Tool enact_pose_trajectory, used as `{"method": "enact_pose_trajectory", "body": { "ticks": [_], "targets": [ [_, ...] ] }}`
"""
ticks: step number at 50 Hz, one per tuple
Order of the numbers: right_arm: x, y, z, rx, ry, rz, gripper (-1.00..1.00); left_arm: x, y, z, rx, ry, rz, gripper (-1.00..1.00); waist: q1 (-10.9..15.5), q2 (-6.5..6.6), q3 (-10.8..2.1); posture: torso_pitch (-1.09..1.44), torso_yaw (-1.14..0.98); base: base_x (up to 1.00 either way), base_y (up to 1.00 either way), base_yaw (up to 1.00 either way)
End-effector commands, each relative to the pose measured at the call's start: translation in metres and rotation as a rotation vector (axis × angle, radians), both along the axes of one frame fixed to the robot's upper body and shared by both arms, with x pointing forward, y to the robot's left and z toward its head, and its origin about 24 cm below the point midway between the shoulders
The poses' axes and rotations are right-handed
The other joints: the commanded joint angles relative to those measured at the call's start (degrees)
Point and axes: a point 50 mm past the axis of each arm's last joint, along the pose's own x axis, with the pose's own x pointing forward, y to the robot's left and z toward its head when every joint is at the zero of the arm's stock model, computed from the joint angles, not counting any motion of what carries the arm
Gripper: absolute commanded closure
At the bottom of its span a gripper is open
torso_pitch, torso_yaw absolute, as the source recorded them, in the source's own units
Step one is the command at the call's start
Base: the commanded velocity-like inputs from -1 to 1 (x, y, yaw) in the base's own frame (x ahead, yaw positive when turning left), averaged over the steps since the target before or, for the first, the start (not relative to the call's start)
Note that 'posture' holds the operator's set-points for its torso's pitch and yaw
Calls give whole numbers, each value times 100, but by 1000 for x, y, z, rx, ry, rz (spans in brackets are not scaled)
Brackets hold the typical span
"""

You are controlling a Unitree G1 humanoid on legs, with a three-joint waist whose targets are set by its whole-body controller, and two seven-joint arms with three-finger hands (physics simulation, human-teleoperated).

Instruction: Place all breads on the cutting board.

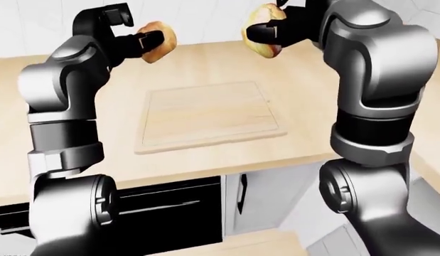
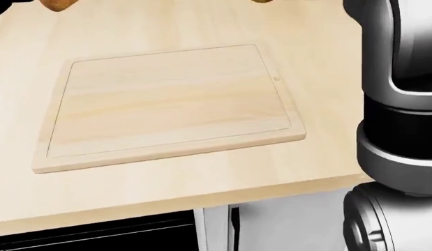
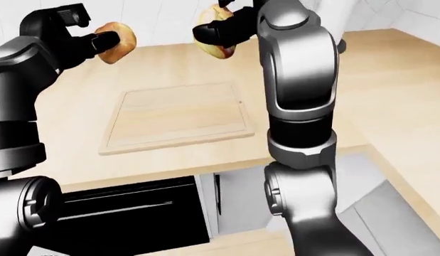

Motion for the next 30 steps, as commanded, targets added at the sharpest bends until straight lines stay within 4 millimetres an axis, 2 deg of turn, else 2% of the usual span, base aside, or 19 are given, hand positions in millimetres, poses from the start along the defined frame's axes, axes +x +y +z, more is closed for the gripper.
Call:
{"method": "enact_pose_trajectory", "body": {
  "ticks": [1,2,4,6,7,9,14,21,30],
  "targets": [
    [-6,-2,15,4,-73,-8,100,-7,0,24,3,-105,-1,100,65,28,-310,0,0,0,0,44],
    [-6,-1,15,1,-72,-5,100,-7,0,25,4,-105,-1,100,130,48,-298,0,0,-7,0,100],
    [-6,-1,16,-1,-73,-6,100,-7,-1,26,4,-106,-3,100,91,31,-298,0,0,-7,0,100],
    [-5,-2,17,1,-79,-9,100,-7,-1,26,2,-105,-4,100,88,103,-310,0,0,-6,0,98],
    [-5,-2,17,6,-79,-8,100,-7,-1,25,2,-104,-4,100,-90,120,-187,0,0,0,0,0],
    [-5,-1,16,7,-75,-4,100,-7,-2,24,2,-102,-5,100,-19,140,-189,0,0,0,0,0],
    [-2,-3,14,7,-79,-14,100,-6,-2,22,2,-102,-8,100,-19,74,-197,0,0,0,0,0],
    [4,-7,4,-54,-51,-21,100,-5,-5,19,3,-96,-15,100,-54,40,-195,0,0,0,0,0],
    [20,-5,-24,-97,2,-13,100,-6,-6,17,-2,-94,-17,100,-93,75,-197,0,0,0,0,0]
  ]
}}
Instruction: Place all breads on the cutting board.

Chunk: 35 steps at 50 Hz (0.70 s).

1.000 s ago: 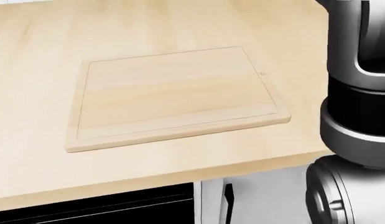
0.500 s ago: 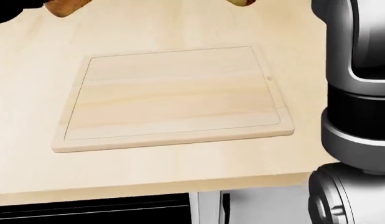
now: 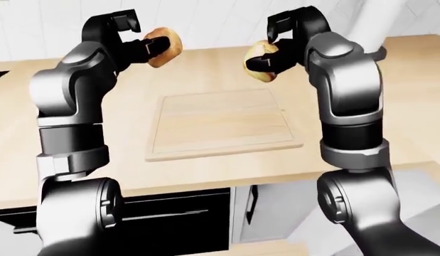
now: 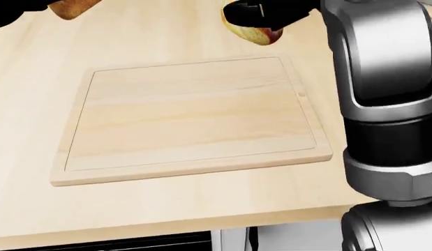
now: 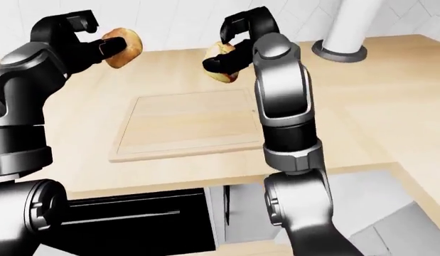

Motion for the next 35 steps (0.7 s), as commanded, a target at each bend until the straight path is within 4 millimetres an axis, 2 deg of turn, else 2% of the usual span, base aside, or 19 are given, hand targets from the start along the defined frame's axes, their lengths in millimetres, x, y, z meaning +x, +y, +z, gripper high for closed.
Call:
{"method": "enact_pose_trajectory", "body": {
  "ticks": [1,12,35],
  "targets": [
    [-4,3,17,-15,-101,7,100,-7,1,25,-1,-108,4,100,2,9,-199,0,0,0,0,0],
    [8,10,-9,-71,-60,14,100,-6,-1,24,-3,-106,-2,100,5,13,-206,0,0,0,0,0],
    [17,26,-43,-154,0,54,100,-6,-2,23,-6,-103,-4,100,75,-33,-245,0,0,0,0,0]
  ]
}}
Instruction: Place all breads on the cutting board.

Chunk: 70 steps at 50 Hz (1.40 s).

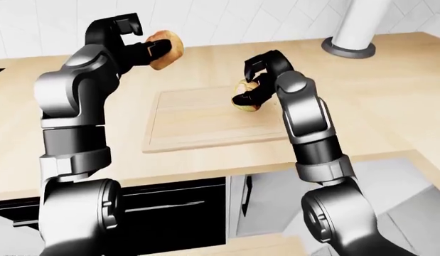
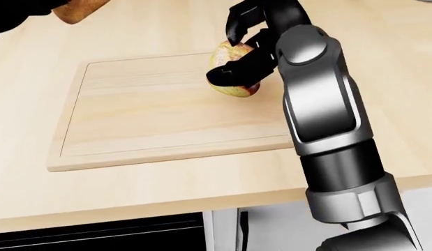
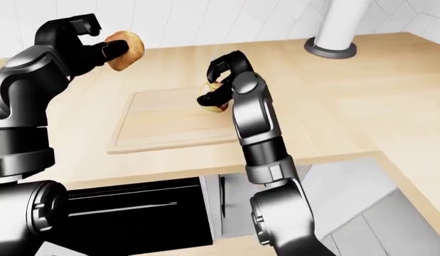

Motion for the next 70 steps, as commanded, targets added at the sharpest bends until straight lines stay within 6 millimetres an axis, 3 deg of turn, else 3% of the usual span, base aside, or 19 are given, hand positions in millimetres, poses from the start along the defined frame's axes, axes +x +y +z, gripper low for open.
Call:
{"method": "enact_pose_trajectory", "body": {
  "ticks": [1,16,18,19,21,22,23,34,40,45,49,62,70],
  "targets": [
    [-3,3,25,-6,-112,12,100,-6,1,25,-1,-116,-2,100,-2,22,-202,0,0,0,0,0],
    [-2,8,18,-16,-99,16,100,-7,-1,26,-3,-115,-3,100,12,14,-229,0,0,0,0,0],
    [-1,8,18,-18,-98,17,42,-7,-1,26,-3,-115,-3,100,13,14,-232,0,0,0,0,0],
    [-1,8,18,-19,-97,18,39,-7,-1,26,-3,-115,-4,100,13,14,-232,0,0,0,0,0],
    [-2,9,17,-21,-95,19,-30,-8,-1,26,-4,-115,-4,100,14,14,-233,0,0,0,0,0],
    [-2,10,17,-25,-95,17,-80,-8,-1,25,-4,-114,-4,100,14,15,-233,0,0,0,0,0],
    [-3,10,18,-26,-96,16,-100,-8,-1,26,-4,-114,-4,100,13,15,-233,0,0,0,0,0],
    [-3,10,25,-33,-106,10,-100,-6,-4,17,10,-99,-14,100,9,16,-238,0,0,0,0,0],
    [-11,7,67,16,-181,7,-100,-1,-16,-9,48,-60,-46,100,15,21,-235,0,0,0,0,0],
    [-16,0,99,44,-238,-6,-100,5,-24,-20,93,-33,-70,100,18,-2,-220,0,0,0,0,0],
    [-22,-8,114,55,-267,-20,-100,10,-26,-26,133,-18,-72,100,22,-39,-206,0,0,0,0,0],
    [-21,-16,109,66,-263,-39,-100,25,-45,-46,281,31,-118,100,46,-91,-222,0,0,0,0,0],
    [-21,-17,106,66,-260,-39,-100,26,-46,-55,318,44,-128,100,42,-109,-221,0,0,0,0,0]
  ]
}}
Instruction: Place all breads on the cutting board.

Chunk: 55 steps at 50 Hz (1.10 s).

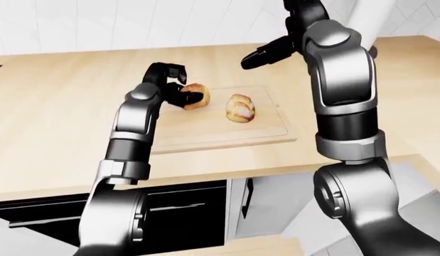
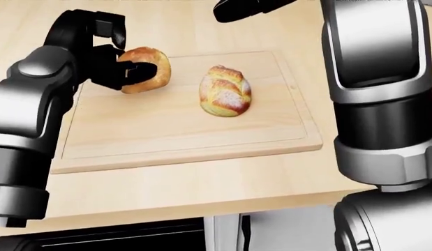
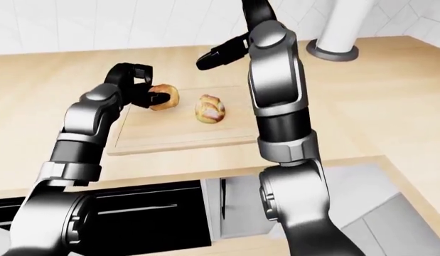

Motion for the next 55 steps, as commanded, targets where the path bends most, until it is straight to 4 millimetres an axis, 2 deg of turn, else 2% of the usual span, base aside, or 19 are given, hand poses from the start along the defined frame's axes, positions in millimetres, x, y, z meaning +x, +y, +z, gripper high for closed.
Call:
{"method": "enact_pose_trajectory", "body": {
  "ticks": [1,7,9,10,11,12,13,20,23,29,30,34,38,44,51,55],
  "targets": [
    [-7,2,22,-4,-101,6,-100,0,-1,27,5,-115,-10,100,4,6,-204,0,0,0,0,0],
    [-6,3,20,-5,-93,8,-100,0,2,27,8,-113,-6,100,5,11,-217,0,0,0,0,0],
    [-6,4,19,-7,-92,10,-100,-1,1,27,8,-112,-11,44,4,10,-216,0,0,0,0,0],
    [-6,4,19,-7,-93,10,-100,-1,1,27,9,-112,-9,33,4,11,-216,0,0,0,0,0],
    [-6,4,19,-8,-92,11,-100,-1,1,26,8,-111,-9,-7,6,11,-217,0,0,0,0,0],
    [-6,4,19,-8,-91,11,-100,-1,1,26,9,-110,-11,-37,6,11,-217,0,0,0,0,0],
    [-6,5,17,-6,-88,13,-100,-2,0,26,9,-108,-15,-100,7,11,-217,0,0,0,0,0],
    [-6,5,13,-5,-81,14,-100,-1,1,27,13,-108,-13,-100,11,10,-216,0,0,0,0,0],
    [-5,5,12,-2,-82,14,-100,-2,2,36,5,-122,-11,-100,9,12,-224,0,0,0,0,0],
    [-12,6,19,60,-126,28,-100,-9,16,79,-122,-245,69,-100,0,11,-208,0,0,0,0,0],
    [-15,6,21,-25,-168,15,-100,-12,17,85,-116,-262,70,-100,-2,15,-198,0,0,0,0,0],
    [-27,11,23,-2,-180,32,-100,-25,21,105,-151,-369,101,-100,-8,23,-165,0,0,0,0,0],
    [-41,8,33,7,-241,29,-100,-43,29,128,-196,-538,133,-100,-9,43,-142,0,0,0,0,0],
    [-74,12,44,-2,-383,81,-100,-76,28,147,-191,-730,124,-100,-12,53,-97,0,0,0,0,0],
    [-93,11,47,-55,-513,63,-100,-115,26,156,-229,-931,117,-100,-32,66,-44,0,0,0,0,0],
    [-104,10,51,-99,-612,59,-100,-126,26,163,-237,-1014,135,-100,-30,72,-52,0,0,0,0,0]
  ]
}}
